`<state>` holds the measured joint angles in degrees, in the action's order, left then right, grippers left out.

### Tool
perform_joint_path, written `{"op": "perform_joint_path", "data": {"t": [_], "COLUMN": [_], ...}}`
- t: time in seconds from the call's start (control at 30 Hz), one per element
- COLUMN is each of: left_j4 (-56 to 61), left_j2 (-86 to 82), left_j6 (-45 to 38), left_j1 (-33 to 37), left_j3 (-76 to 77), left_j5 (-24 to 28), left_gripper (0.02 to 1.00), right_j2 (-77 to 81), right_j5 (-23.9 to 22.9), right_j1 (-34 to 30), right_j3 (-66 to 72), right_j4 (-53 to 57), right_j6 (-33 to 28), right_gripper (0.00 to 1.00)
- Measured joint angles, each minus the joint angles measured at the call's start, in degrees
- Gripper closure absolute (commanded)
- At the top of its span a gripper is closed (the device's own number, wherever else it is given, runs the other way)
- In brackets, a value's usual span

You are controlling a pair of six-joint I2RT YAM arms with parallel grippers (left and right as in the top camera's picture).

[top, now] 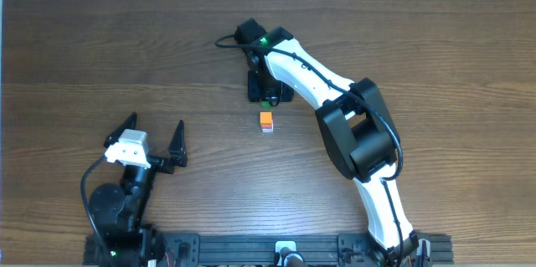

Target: Stack Cubes

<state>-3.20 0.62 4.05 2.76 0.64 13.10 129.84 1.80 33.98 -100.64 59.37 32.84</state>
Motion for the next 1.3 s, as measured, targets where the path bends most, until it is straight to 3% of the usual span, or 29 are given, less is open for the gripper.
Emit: {"op": "perform_joint_path", "data": {"t": [0.2, 0.4, 0.8, 1.3], "left_j4": [0.0, 0.0, 0.0, 0.0], "left_j2": [0.0, 0.0, 0.0, 0.0], "left_j6": [0.0, 0.0, 0.0, 0.0], "left_j1": [0.0, 0.0, 0.0, 0.0], "left_j3": [0.0, 0.0, 0.0, 0.0], "left_j5": [0.0, 0.0, 0.0, 0.0], "left_gripper": [0.02, 0.023, 0.02, 0.023], "right_j2": [0.0, 0.0, 0.0, -3.9], "right_j5": [0.2, 0.2, 0.2, 0.6], "right_j1": [0.0, 0.1, 0.3, 0.4], "right_j3": [-0.1, -0.1, -0.2, -0.2], "right_j4": [0.0, 0.0, 0.0, 0.8], "right_j6": [0.1, 0.1, 0.1, 0.1], "right_gripper": [0.713, 0.785, 0.855, 0.853]}}
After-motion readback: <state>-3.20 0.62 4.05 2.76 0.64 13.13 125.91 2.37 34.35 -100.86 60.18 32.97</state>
